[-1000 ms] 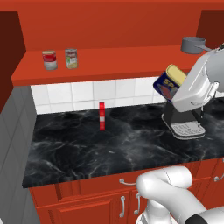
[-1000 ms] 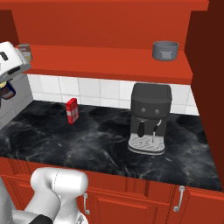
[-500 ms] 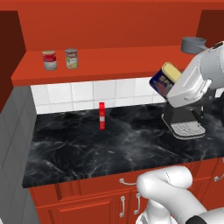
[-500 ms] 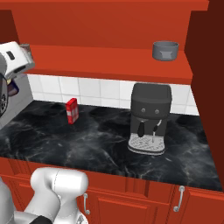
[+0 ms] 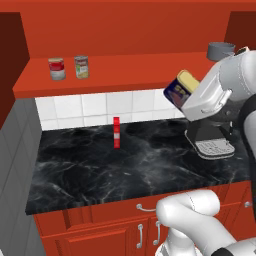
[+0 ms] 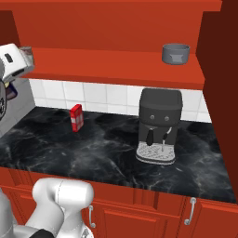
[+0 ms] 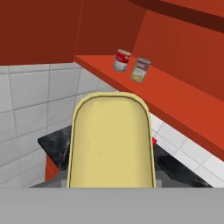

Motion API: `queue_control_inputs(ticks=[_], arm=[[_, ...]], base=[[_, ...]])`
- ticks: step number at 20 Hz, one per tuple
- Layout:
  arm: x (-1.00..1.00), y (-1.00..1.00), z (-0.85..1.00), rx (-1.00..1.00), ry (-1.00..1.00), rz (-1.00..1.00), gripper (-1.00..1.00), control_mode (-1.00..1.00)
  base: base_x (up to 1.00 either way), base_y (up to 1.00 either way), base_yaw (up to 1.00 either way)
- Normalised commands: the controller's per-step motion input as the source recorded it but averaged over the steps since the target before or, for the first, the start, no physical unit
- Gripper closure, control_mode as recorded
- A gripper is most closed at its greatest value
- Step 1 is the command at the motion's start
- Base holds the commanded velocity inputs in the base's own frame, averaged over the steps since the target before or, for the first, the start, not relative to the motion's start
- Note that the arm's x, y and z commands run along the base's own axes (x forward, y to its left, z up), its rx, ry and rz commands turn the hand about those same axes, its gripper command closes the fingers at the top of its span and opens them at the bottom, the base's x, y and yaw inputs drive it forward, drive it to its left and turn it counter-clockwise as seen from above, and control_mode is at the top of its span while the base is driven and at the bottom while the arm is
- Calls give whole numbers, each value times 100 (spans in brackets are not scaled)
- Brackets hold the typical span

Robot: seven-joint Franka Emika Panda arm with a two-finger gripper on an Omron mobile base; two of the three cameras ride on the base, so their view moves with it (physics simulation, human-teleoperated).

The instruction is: Pick the cans from the counter and place them in their designated side in the cabinet.

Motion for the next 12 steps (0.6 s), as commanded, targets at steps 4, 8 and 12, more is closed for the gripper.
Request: queue_control_inputs(ticks=[4,8,12], arm=[[15,2,0,0,-4,0,100,-100],[21,7,0,0,-4,0,100,-100],[17,17,0,0,-4,0,100,-100]], base=[[0,0,0],[0,0,0],[0,0,0]])
